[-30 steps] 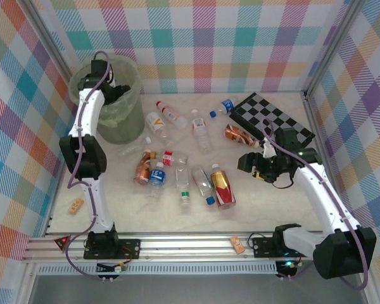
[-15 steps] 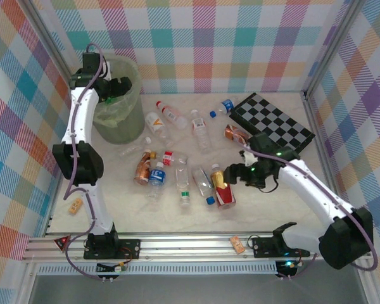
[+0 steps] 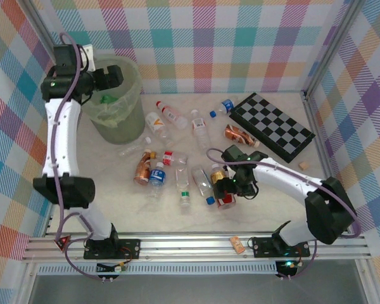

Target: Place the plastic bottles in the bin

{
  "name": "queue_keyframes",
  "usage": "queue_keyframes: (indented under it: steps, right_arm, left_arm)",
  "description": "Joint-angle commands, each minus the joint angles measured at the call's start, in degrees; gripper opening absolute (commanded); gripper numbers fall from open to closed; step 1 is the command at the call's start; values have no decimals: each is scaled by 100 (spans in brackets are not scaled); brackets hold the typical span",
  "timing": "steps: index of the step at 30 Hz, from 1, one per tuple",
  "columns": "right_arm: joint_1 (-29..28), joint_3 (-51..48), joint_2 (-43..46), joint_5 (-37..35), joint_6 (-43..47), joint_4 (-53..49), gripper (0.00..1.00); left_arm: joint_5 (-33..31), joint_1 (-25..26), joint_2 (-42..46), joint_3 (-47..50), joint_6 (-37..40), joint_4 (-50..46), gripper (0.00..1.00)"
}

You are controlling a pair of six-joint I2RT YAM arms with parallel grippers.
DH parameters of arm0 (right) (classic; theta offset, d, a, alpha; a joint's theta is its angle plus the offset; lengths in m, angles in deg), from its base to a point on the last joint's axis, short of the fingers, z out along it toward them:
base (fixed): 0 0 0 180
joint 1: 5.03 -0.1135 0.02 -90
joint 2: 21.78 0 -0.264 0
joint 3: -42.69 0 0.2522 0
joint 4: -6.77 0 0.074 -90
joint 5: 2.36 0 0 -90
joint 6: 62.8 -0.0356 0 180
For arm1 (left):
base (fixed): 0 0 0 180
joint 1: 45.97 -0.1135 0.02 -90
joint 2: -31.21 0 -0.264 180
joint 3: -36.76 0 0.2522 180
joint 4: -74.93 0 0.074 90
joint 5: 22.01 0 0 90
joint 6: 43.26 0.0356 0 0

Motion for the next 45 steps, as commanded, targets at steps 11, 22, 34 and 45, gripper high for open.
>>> queue_keyframes:
  steps: [11,22,34,45]
  right_arm:
    - [-6,-135,-585,350,259,616,66]
    - [217,143,-353,-97,508,261,51]
    - [587,965,530,213,1117,435,47]
    - [509,782,707,3125,161,3007,47]
  left_arm:
    - [1332,1645,2635,4261,-1343,2647,97]
    - [1663,2160,3176,5812,-2151,3441,99]
    - [1858,3037,3185,7401,-4204,6772,100]
    - [1556,3460,2510,7196,-3916,6519,100]
